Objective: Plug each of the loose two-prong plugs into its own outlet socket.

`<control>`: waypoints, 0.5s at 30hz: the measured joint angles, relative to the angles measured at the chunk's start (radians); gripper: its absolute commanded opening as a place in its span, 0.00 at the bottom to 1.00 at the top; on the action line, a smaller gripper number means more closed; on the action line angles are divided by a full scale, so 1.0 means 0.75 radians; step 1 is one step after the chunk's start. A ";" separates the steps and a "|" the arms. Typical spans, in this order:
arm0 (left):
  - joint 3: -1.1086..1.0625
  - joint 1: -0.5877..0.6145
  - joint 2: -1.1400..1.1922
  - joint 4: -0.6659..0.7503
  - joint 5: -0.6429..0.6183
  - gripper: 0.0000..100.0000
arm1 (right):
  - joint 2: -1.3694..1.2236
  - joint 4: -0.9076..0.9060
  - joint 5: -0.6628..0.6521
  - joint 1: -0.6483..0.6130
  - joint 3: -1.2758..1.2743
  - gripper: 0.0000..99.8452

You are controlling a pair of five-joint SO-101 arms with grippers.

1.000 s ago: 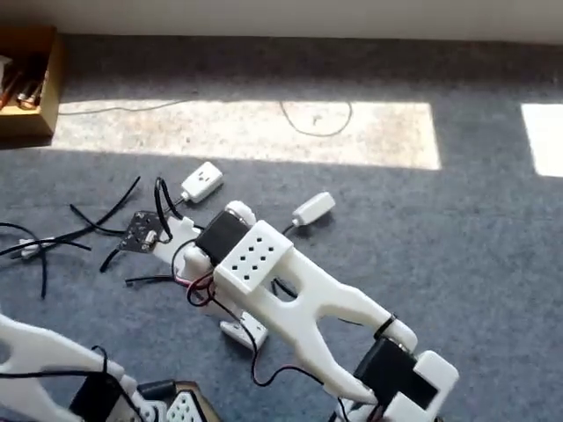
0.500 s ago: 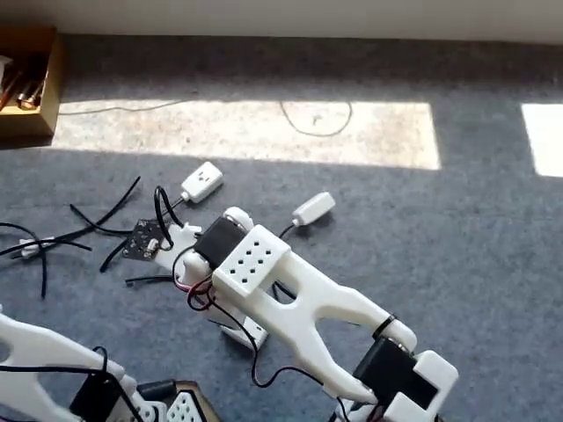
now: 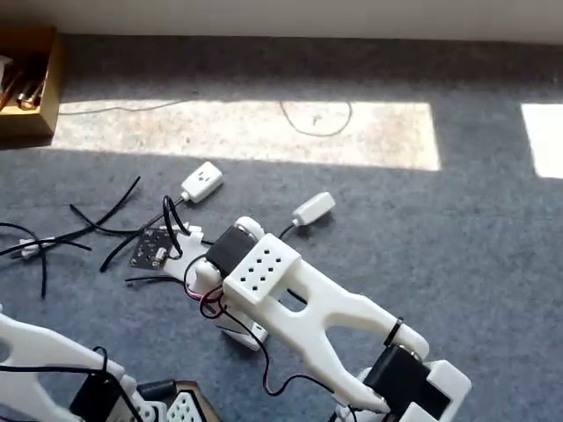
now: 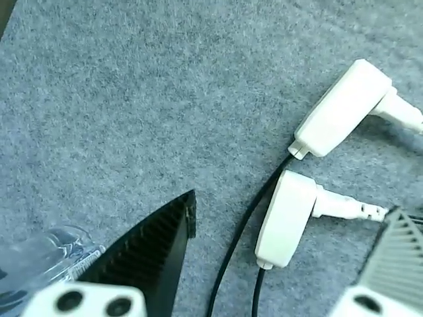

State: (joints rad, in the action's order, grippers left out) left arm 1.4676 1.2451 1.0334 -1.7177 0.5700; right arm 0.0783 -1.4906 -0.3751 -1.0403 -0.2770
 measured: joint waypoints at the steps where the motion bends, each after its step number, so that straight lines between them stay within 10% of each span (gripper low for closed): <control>1: 0.000 0.000 0.000 0.000 0.000 0.41 | 0.000 -0.004 0.000 0.000 -0.002 0.01; 15: 0.000 0.000 0.000 -0.029 0.000 0.41 | -0.018 -0.213 -0.008 0.008 0.137 0.01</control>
State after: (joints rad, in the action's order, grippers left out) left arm 1.4676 1.2451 1.0334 -1.7392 0.5700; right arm 0.0644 -1.6502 -0.3813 -1.0342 -0.1741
